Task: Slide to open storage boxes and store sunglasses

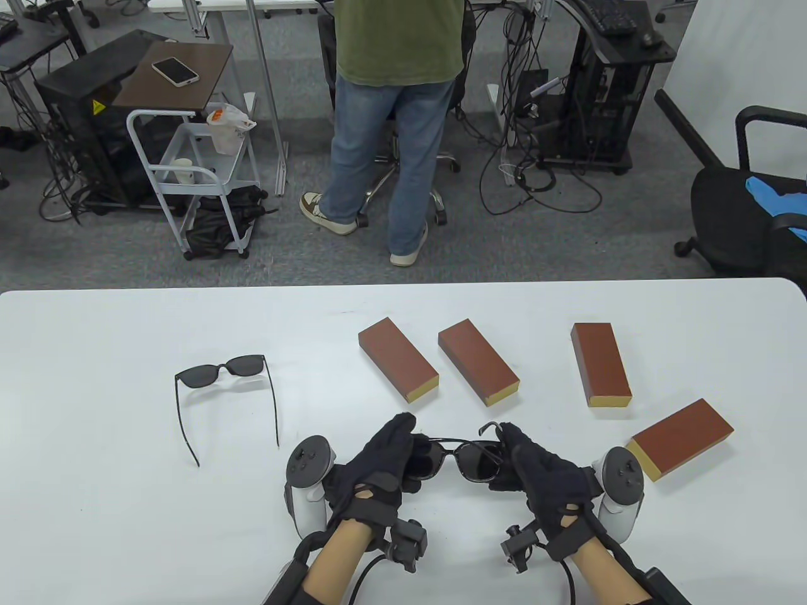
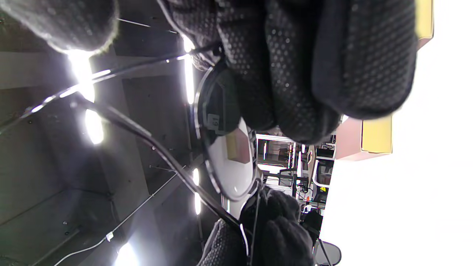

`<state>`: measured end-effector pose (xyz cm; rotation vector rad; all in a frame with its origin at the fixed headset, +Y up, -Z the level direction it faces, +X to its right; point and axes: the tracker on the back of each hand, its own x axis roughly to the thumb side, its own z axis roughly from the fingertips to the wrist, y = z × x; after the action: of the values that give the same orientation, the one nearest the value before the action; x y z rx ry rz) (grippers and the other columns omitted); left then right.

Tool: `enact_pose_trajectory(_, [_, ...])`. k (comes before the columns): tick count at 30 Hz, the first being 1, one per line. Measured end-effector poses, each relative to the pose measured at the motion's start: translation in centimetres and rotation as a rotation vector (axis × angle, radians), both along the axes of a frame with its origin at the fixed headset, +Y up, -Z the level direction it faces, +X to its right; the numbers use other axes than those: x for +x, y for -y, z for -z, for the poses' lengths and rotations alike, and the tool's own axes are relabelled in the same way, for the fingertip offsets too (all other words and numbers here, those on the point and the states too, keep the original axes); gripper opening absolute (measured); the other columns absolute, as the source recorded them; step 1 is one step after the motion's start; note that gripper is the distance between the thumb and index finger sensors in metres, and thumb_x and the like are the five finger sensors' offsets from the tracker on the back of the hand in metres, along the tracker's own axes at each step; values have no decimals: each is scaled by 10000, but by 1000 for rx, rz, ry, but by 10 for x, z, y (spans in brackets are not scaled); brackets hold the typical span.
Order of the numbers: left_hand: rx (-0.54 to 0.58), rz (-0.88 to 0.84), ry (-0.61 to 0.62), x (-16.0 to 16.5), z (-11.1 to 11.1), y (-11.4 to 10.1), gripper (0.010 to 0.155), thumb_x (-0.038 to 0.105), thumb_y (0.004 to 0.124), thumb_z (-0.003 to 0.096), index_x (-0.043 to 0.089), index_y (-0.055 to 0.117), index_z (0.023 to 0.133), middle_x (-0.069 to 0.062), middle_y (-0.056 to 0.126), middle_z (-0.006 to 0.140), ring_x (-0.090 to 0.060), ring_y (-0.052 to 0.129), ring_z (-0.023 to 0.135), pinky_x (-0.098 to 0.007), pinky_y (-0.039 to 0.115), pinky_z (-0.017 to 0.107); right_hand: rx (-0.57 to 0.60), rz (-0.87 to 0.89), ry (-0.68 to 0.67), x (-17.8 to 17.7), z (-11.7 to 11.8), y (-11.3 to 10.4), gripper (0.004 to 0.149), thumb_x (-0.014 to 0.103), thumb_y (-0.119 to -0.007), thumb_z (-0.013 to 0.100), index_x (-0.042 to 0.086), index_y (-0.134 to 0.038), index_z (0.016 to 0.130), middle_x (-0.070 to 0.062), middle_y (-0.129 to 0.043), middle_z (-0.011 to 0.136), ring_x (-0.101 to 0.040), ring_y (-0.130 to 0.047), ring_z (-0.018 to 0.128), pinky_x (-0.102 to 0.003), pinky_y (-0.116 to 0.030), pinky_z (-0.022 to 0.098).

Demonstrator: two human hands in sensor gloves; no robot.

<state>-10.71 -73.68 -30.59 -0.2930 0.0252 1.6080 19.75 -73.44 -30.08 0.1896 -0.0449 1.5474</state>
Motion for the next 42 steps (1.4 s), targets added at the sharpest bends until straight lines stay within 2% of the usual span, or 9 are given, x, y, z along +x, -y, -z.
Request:
enact_pose_trajectory(8, [18,37,-20,-1,0,1,531,362,751,508,247,705,1025,-71,905,883,-219,1010,599,-417,875,418,-15,-9,17,2,0,0,571,603,-741,353,208,-836,754,-103,-1053,562,-311,-1089,427,-395,-950,280])
enact_pose_trajectory(17, [30,57,-47,-1,-2,1,524,359,770,496,254,733,1008,-65,926,865,-214,1025,579,-410,886,407,-31,-29,31,3,0,1,523,560,-760,367,201,-852,736,-95,-1066,531,-293,-1100,393,-379,-959,252])
enact_pose_trajectory(22, [25,-42,39,4,-2,6,622,485,683,524,242,581,1088,-96,797,996,-268,942,739,-451,829,498,-37,-32,34,4,0,2,515,557,-759,370,201,-857,730,-84,-1071,517,-281,-1104,379,-368,-961,242])
enact_pose_trajectory(31, [44,-179,153,9,-2,8,721,583,617,518,218,461,1120,-133,673,1094,-337,853,859,-506,776,568,-83,-19,86,12,1,3,493,547,-791,361,213,-879,711,-71,-1080,495,-271,-1108,361,-365,-961,231])
enact_pose_trajectory(39, [44,-238,247,13,-2,8,719,590,610,518,212,485,1117,-138,640,1126,-367,817,903,-533,757,594,-93,-134,154,22,3,1,434,491,-875,322,239,-914,674,-49,-1088,459,-248,-1114,336,-356,-963,217])
enact_pose_trajectory(42, [36,-216,266,15,-1,8,678,536,637,530,207,504,1108,-137,654,1117,-367,825,895,-533,760,590,-95,-179,176,25,3,1,424,474,-891,312,243,-917,667,-40,-1089,450,-240,-1115,329,-353,-963,213])
